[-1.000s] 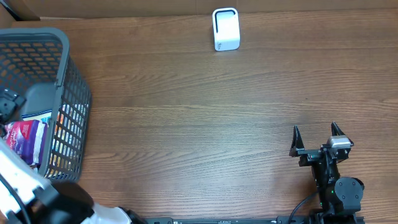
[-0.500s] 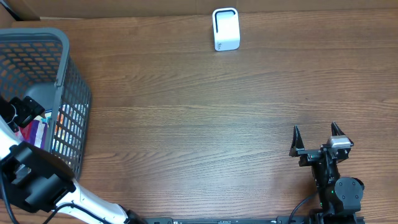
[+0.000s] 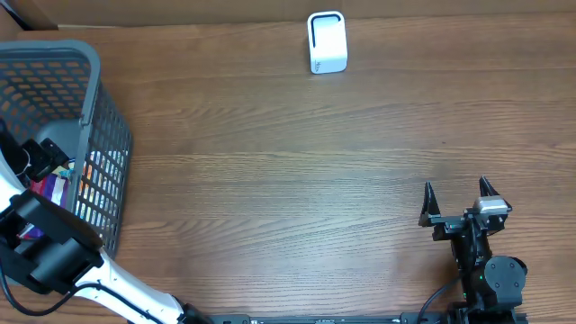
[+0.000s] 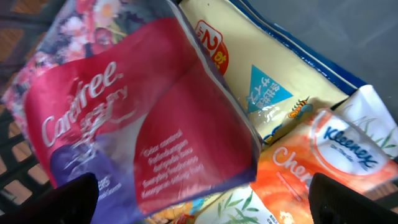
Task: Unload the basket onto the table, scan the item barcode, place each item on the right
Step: 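Reach into the basket and grasp the red Carefree pack with left gripper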
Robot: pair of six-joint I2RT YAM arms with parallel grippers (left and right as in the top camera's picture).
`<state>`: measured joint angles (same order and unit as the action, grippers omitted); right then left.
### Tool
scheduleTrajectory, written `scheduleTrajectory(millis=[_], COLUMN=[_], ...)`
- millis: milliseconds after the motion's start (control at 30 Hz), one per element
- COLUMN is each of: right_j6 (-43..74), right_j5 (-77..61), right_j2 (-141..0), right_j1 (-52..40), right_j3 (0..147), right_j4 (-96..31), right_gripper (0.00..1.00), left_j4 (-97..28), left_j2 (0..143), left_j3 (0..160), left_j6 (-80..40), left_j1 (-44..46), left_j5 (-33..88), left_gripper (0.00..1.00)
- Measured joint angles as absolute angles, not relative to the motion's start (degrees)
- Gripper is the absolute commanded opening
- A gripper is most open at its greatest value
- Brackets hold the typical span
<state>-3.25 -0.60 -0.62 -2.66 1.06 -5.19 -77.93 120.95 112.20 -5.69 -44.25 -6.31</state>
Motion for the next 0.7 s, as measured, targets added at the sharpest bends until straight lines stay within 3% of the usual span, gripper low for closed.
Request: scheduleTrajectory(millis=[300, 333, 367, 400, 500, 567, 700], right_j6=[-3.22, -3.22, -3.25, -3.20, -3.22, -3.20, -3.22], right_j5=[-0.60, -0.60, -0.60, -0.60, -0.60, -0.62, -0.60], right_j2=[-0.62, -0.62, -0.62, -0.62, -0.62, -0.62, -0.62], right_j1=[-2.66, -2.68, -2.66, -2.66, -2.66, -2.66, -2.66], right_j3=[1.06, 1.06, 1.06, 1.06, 1.06, 1.06, 1.06], right_j4=[-5.17, -5.21, -5.19, -5.17, -5.19, -5.17, -5.15], right_gripper=[1.00, 1.00, 1.00, 1.00, 1.00, 1.00, 1.00], left_j4=[-77.78, -77.73, -77.71, -77.67, -76.93, -76.75, -76.95], left_j2=[123.52, 123.87, 124.36, 124.81, 125.82, 125.86, 125.86], left_j3=[112.20, 112.20, 112.20, 112.20, 112.22, 112.36, 112.66], left_j6=[-4.05, -4.01, -3.84, -3.44, -2.48, -1.65, -1.04], left_j1=[-44.25, -44.23, -44.25, -44.25, -44.29, -44.29, -44.29], left_j5=[-6.28, -6.31, -6.31, -6.57, -8.40, -9.21, -10.20], left_gripper=[1.00, 0.87, 0.62, 0.49, 0.27, 0.04, 0.04])
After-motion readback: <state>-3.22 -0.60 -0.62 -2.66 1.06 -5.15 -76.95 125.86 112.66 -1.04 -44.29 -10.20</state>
